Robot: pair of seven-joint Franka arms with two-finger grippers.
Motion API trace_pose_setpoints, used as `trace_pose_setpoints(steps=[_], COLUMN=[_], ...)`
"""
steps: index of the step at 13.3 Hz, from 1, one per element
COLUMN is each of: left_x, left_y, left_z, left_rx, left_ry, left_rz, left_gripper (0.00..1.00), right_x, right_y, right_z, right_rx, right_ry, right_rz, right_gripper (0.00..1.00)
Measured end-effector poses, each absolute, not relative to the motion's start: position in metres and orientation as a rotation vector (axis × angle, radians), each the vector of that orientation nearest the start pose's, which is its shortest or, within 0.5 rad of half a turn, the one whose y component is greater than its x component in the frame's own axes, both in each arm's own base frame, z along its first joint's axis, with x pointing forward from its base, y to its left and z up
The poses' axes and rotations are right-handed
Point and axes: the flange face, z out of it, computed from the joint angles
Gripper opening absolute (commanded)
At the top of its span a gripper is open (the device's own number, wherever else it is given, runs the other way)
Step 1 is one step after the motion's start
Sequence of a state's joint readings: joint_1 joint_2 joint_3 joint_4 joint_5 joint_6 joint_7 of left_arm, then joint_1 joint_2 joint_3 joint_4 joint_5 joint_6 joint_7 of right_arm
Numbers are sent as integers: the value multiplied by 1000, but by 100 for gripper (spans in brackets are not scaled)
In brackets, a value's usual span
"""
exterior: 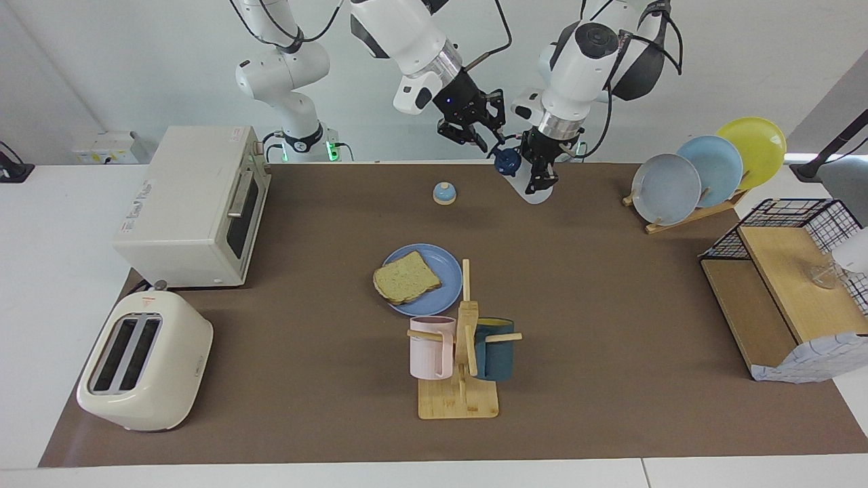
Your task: Put bread on plate and add seasoning
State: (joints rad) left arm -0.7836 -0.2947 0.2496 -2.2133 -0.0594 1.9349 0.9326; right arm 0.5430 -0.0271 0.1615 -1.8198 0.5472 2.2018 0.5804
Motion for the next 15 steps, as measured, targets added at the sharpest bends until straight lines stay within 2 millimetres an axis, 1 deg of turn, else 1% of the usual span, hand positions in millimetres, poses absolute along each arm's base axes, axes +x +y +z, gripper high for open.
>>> trace_pose_setpoints(steps=[1,2,8,9,11,13,15], left_x=[404,404,405,405,405,406,406], left_y=[-236,-236,-236,-236,-236,-236,-236], left_z=[497,497,497,497,497,498,496], left_rx=[-2437,-2437,-2436,-2436,-2436,-2436,-2435], left_ry=[2172,2172,2169,2169,2168,2167,2164], left_rz=[-53,-54,-69,-71,-77,-82,-85], left_gripper=[0,0,0,0,0,0,0], right_x=[438,438,437,437,437,437,437], right_y=[397,397,397,397,397,398,398], right_z=[586,584,581,581,581,582,583], right_rx=[-2505,-2507,-2511,-2511,-2510,-2507,-2505], right_ry=[141,142,143,142,143,143,143], right_rz=[-24,-21,-16,-16,-17,-23,-27], right_gripper=[33,29,29,27,17,1,0])
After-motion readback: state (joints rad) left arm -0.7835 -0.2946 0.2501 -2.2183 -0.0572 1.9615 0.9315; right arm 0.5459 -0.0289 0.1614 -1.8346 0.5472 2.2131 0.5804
